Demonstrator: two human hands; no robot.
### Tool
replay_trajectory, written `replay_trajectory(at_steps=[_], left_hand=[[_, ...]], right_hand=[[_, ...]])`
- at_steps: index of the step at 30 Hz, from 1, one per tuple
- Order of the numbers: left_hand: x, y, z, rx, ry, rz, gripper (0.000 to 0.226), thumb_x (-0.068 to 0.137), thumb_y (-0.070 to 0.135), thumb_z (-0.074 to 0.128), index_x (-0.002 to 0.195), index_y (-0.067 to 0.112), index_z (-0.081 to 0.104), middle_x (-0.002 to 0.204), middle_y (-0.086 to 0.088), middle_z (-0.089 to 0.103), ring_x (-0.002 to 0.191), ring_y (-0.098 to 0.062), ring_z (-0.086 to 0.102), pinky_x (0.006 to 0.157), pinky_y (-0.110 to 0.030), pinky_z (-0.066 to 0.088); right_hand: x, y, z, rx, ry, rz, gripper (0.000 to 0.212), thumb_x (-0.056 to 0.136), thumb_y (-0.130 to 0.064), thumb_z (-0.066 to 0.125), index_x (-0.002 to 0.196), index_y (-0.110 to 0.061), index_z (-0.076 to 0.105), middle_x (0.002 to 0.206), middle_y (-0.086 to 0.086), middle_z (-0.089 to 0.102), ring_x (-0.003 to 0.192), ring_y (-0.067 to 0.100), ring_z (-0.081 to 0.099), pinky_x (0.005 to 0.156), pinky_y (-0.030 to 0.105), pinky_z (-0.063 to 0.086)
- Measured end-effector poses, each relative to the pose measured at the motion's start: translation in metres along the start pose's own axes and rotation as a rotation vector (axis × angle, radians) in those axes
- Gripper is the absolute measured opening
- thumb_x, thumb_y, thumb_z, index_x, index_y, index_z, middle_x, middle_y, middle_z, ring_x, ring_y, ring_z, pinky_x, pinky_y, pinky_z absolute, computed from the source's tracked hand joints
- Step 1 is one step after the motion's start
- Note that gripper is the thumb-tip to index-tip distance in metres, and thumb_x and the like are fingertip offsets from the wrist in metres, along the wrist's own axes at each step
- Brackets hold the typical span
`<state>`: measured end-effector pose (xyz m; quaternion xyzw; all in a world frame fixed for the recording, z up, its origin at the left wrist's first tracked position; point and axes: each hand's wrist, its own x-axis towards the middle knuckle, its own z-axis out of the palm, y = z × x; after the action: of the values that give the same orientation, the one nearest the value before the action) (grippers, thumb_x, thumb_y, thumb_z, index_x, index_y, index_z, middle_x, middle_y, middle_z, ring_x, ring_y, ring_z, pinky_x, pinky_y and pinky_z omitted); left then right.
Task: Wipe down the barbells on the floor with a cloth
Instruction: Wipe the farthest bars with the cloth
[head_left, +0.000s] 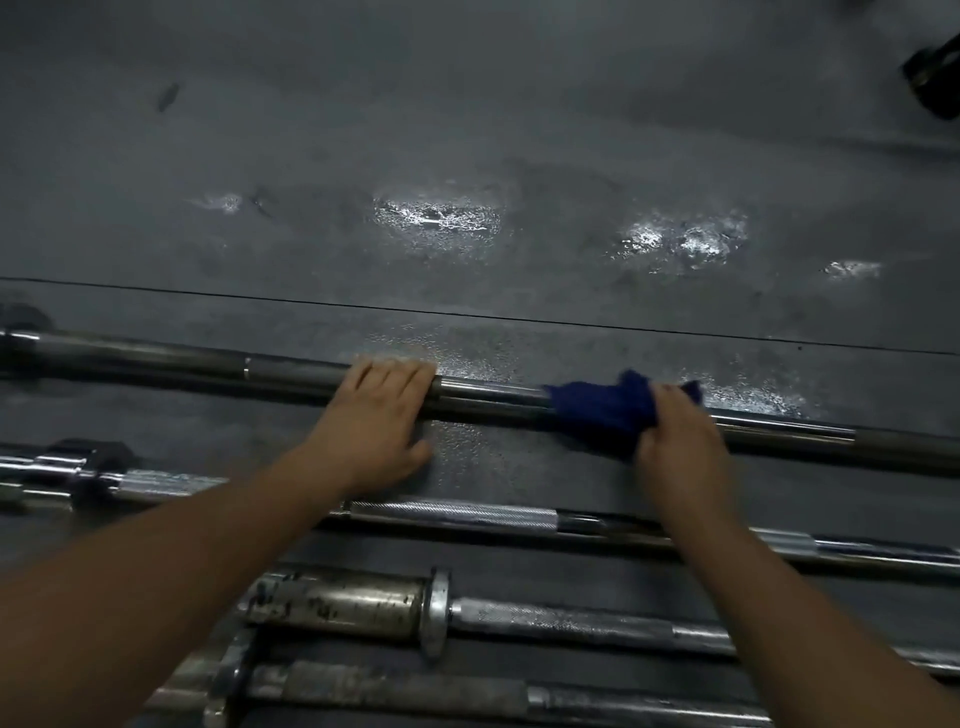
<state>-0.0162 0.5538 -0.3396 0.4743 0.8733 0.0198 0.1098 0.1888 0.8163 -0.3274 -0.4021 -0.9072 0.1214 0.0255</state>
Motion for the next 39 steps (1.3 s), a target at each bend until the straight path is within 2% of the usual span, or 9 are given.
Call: replay_trajectory(at_steps=[3, 9, 13, 15, 21, 27, 30, 34, 39], left_hand=[[0.006, -0.008, 0.000, 0.022, -0.052, 0.023, 0.088, 0.084, 0.061, 0.054, 0.154, 0.025, 0.013, 0.155, 0.000, 0.031, 0.141, -0.022, 0.029, 0.120, -0.044, 0.013], [0.039, -0.013, -0.017, 0.001, -0.199, -0.047, 0.085, 0.085, 0.056, 0.059, 0.154, 0.031, 0.015, 0.154, 0.000, 0.034, 0.139, -0.023, 0.033, 0.117, -0.044, 0.019], [0.047, -0.013, -0.023, -0.033, -0.248, -0.061, 0.082, 0.084, 0.056, 0.062, 0.151, 0.029, 0.024, 0.149, -0.004, 0.041, 0.136, -0.026, 0.038, 0.116, -0.044, 0.023], [0.041, -0.010, -0.021, -0.018, -0.221, -0.060, 0.080, 0.081, 0.055, 0.062, 0.148, 0.029, 0.027, 0.145, -0.003, 0.043, 0.133, -0.025, 0.040, 0.115, -0.044, 0.023], [0.024, -0.008, -0.020, -0.075, -0.182, -0.040, 0.077, 0.081, 0.052, 0.062, 0.146, 0.029, 0.027, 0.143, 0.000, 0.043, 0.131, -0.022, 0.038, 0.114, -0.042, 0.020], [0.004, -0.010, -0.021, -0.153, -0.122, -0.005, 0.073, 0.084, 0.045, 0.057, 0.150, 0.026, 0.031, 0.146, 0.001, 0.045, 0.134, -0.022, 0.040, 0.116, -0.042, 0.023], [-0.008, -0.006, -0.023, -0.204, -0.081, -0.027, 0.067, 0.075, 0.043, 0.048, 0.141, 0.028, 0.043, 0.130, 0.004, 0.054, 0.121, -0.021, 0.048, 0.107, -0.040, 0.032], [-0.026, -0.001, -0.017, -0.241, 0.003, -0.072, 0.058, 0.076, 0.039, 0.052, 0.132, 0.026, 0.055, 0.122, 0.005, 0.059, 0.114, -0.023, 0.054, 0.100, -0.040, 0.036], [-0.047, -0.002, -0.010, -0.239, 0.045, -0.035, 0.044, 0.089, 0.040, 0.062, 0.131, 0.029, 0.054, 0.121, 0.008, 0.055, 0.111, -0.018, 0.048, 0.098, -0.040, 0.037]], right_hand=[[-0.006, -0.022, 0.012, 0.041, 0.041, 0.087, 0.054, 0.079, 0.001, 0.050, 0.132, -0.005, 0.055, 0.140, 0.015, 0.053, 0.116, 0.042, 0.048, 0.104, 0.047, 0.040], [-0.003, -0.095, 0.014, -0.005, -0.187, -0.475, 0.053, 0.090, -0.007, 0.050, 0.142, -0.016, 0.048, 0.149, 0.003, 0.045, 0.122, 0.031, 0.050, 0.105, 0.040, 0.038], [0.024, -0.037, 0.001, 0.059, -0.066, -0.084, 0.052, 0.080, 0.000, 0.049, 0.127, -0.020, 0.058, 0.122, 0.012, 0.062, 0.102, 0.035, 0.056, 0.080, 0.036, 0.042], [0.017, -0.033, 0.001, 0.068, 0.012, 0.077, 0.046, 0.079, -0.001, 0.049, 0.122, -0.014, 0.061, 0.118, 0.013, 0.063, 0.101, 0.035, 0.053, 0.082, 0.037, 0.042], [-0.004, -0.112, 0.023, 0.144, -0.163, -0.412, 0.049, 0.075, -0.013, 0.053, 0.123, -0.022, 0.060, 0.124, 0.003, 0.061, 0.106, 0.028, 0.056, 0.093, 0.037, 0.046], [0.013, -0.032, -0.002, -0.014, -0.065, 0.048, 0.034, 0.073, -0.014, 0.048, 0.102, -0.017, 0.066, 0.094, 0.015, 0.066, 0.082, 0.032, 0.054, 0.069, 0.036, 0.040], [-0.015, -0.081, 0.011, 0.093, -0.092, -0.044, 0.042, 0.071, -0.014, 0.050, 0.110, -0.018, 0.066, 0.103, 0.010, 0.067, 0.090, 0.034, 0.055, 0.080, 0.039, 0.046], [-0.045, -0.138, 0.022, 0.023, -0.205, -0.490, 0.047, 0.074, -0.025, 0.053, 0.121, -0.020, 0.059, 0.120, 0.003, 0.062, 0.096, 0.029, 0.058, 0.088, 0.039, 0.048], [-0.039, -0.079, 0.002, -0.121, -0.250, -0.231, 0.051, 0.073, -0.057, 0.071, 0.114, -0.030, 0.055, 0.110, -0.004, 0.059, 0.101, 0.024, 0.053, 0.085, 0.037, 0.040]])
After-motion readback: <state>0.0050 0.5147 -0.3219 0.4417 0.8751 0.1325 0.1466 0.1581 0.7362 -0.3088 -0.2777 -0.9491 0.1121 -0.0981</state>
